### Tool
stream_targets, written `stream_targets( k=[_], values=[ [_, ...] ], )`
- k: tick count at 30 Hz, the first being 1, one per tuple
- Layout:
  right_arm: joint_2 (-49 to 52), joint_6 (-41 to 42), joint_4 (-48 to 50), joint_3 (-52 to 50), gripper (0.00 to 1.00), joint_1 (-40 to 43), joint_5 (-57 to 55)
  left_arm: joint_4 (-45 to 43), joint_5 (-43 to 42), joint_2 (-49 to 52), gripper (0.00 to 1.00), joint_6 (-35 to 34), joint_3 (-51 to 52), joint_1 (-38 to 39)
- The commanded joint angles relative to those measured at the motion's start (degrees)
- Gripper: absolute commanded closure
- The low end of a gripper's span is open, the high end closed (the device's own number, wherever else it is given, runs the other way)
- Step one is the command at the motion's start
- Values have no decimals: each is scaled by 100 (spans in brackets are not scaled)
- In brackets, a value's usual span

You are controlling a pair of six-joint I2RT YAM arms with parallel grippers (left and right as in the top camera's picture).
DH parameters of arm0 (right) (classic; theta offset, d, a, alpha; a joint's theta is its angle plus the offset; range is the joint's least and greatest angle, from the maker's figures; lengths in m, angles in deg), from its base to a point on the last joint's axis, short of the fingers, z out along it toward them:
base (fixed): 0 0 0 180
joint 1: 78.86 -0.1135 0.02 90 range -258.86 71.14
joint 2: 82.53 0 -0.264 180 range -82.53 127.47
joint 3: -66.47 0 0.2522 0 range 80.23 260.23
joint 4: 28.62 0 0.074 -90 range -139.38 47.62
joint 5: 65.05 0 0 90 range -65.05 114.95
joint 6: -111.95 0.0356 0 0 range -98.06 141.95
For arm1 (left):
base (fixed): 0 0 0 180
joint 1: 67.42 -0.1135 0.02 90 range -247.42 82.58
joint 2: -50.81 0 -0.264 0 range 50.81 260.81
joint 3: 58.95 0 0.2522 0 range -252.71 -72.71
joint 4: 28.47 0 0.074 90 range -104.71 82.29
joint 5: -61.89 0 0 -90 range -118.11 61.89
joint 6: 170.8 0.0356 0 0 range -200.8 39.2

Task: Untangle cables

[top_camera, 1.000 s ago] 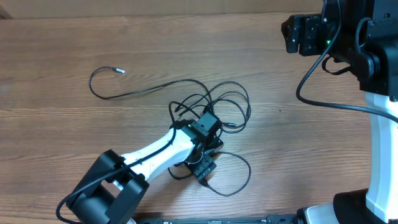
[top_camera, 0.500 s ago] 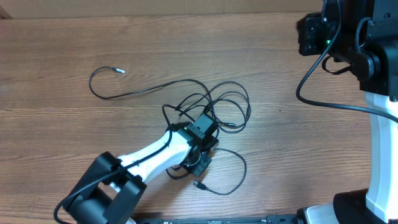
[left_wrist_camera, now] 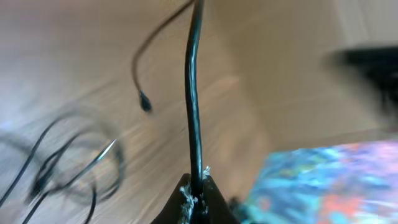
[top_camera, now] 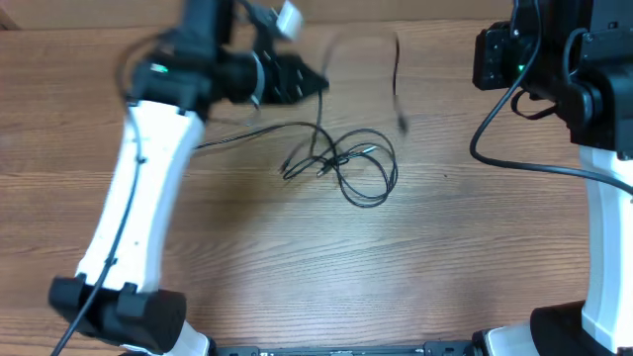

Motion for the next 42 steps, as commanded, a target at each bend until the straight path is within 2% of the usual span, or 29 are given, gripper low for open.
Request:
stream_targets(
  k=[1, 2, 5, 6, 10, 16, 19, 22, 25, 27, 29, 31, 32, 34, 37, 42],
  values=[
    [70, 15, 68, -365, 81, 2, 234, -118, -1110, -74, 96, -918, -1137, -299],
    [133, 15, 87, -527, 65, 0, 337, -306, -1110, -74, 96, -1283, -1550, -466],
    [214, -28, 96, -782, 32, 0, 828, -817, -1110, -74, 96, -2048, -2116, -778],
    [238, -122, 92, -870, 25, 0, 1165, -1021, -1108, -74, 96, -2328, -2271, -885],
    [267, -1187, 90, -1294, 19, -11, 2706, -1792, -1108, -74, 96, -3324, -2590, -1320],
    [267, -2677, 39, -1528, 19, -15, 3899, -1838, -1073, -72, 96, -3464, -2588, -1617],
    [280, -3829, 4, -1530, 23, -269, 4601, -1875, -997, -72, 96, -3580, -2588, -1620],
    [457, -4513, 136, -1534, 26, -892, 4529, -1943, -1003, -74, 96, -3665, -2588, -1620],
    [817, -4529, 470, -1534, 29, -1541, 4192, -1967, -1005, -74, 96, -3735, -2588, -1620],
    [1069, -4439, 723, -1534, 35, -1871, 4098, -1965, -1027, -76, 96, -3744, -2588, -1620],
    [1303, -4330, 994, -1534, 50, -2181, 4059, -1965, -1060, -76, 96, -3746, -2588, -1620],
    [1443, -4133, 1207, -1534, 57, -2358, 3897, -1965, -1069, -79, 96, -3755, -2588, -1622],
    [1486, -4030, 1263, -1534, 57, -2402, 3797, -1965, -1082, -79, 96, -3764, -2588, -1633],
    [1541, -3873, 1322, -1534, 93, -2476, 3530, -1965, -1134, -79, 96, -3764, -2588, -1646],
    [1480, -3373, 1300, -1515, 96, -2439, 2935, -1954, -1217, -79, 96, -3698, -2588, -1683],
    [1080, -3252, 1187, -1510, 96, -2015, 2761, -1941, -1213, -79, 96, -3692, -2588, -1786]
  ],
)
